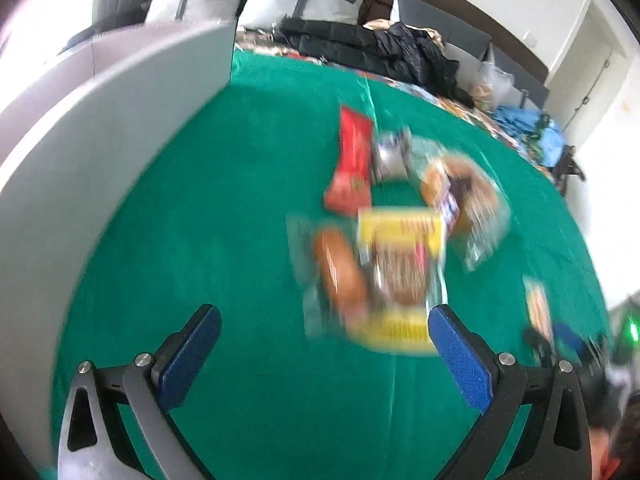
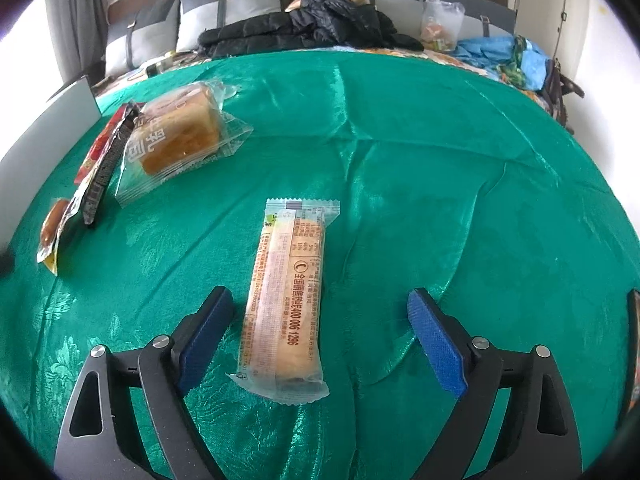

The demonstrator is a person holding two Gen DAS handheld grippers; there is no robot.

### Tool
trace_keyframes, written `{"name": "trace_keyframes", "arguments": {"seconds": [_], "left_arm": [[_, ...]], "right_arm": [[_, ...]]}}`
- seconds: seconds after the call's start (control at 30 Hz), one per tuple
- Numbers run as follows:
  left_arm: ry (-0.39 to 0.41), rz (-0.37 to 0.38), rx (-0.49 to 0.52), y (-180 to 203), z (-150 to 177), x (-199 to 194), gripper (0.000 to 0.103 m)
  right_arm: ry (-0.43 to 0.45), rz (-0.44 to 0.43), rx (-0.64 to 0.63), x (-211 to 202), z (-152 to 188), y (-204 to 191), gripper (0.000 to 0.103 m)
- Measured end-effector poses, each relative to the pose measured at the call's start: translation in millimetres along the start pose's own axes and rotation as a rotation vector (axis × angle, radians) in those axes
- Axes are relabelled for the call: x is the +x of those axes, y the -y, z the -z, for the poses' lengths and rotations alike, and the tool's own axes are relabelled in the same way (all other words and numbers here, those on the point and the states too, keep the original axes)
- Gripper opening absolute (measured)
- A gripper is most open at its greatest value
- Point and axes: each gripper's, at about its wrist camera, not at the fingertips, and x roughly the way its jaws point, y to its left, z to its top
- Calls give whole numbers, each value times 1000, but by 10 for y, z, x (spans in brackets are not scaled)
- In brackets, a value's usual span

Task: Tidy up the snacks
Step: 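Grasp the wrapped sausage with the left gripper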

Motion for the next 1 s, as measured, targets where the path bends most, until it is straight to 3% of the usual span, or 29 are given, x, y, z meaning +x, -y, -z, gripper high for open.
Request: {"name": "trace_keyframes", "arguments": {"seconds": [0.07,0.17,0.2,0.23,0.47,0.53,0.63,0.8,0.9,1.0], "left_arm": [[-34,-57,26,74,-150,182,92],[-118,-122,66,92,-169,468,62],[-73,-151,104,98,-128,448,48],[-65,-166,126,83,-98,437,42],[-110,-94,184,-312,171,135,42],[-128,-66,202,-403,247,34,54],[-119,-92,226,-431,318,-58,76],[-90,-131,201,-348,245,-21,76],[-142,-150,151,-273,155,224,76],[-119,-201,192,-261,91,301,84]], "right_arm": [[0,0,0,7,-2,1,92],[0,-1,1,12,-3,1,92],[0,-1,1,14,0,-6,92],[0,-1,1,15,0,-5,92],[0,-1,1,15,0,-3,92],[0,-1,1,15,0,-2,92],[0,-1,1,15,0,-2,92],[0,-2,1,14,0,1,92],[0,-2,1,14,0,2,92],[0,-2,1,13,0,4,92]]}}
